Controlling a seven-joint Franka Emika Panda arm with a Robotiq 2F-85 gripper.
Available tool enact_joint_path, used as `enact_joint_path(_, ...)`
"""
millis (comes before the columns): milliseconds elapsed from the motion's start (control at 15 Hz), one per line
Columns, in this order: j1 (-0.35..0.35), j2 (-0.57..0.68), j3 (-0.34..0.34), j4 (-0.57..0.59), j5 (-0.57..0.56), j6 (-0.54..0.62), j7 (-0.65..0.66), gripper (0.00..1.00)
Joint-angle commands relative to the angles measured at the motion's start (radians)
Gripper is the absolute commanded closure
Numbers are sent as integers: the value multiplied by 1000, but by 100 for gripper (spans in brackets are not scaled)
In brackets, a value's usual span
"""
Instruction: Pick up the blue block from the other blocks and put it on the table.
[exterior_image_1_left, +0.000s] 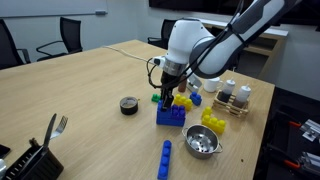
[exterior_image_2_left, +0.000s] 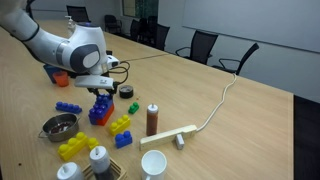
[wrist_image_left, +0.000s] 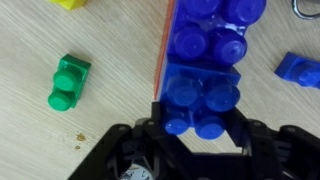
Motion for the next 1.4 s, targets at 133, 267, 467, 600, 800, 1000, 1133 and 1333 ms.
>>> enact_joint_path(133,-3,-105,3,-75,-6,11,47,62)
enact_joint_path(267,-12,-142,10,-103,7,5,51,62)
enact_joint_path(467,-31,-203,33,-154,32,17,31,62)
enact_joint_path(600,-20,-257,18,-197,18,25,52,62)
enact_joint_path(800,-20,-352,-13,-285,9,89,106,62)
enact_joint_path(1000,-47,-433,7,-386,61,133,86,62)
enact_joint_path(1133,-46,-488,25,-460,96,132,62,62)
enact_joint_path(1333,-28,-564,68,-547,155,104,3,62)
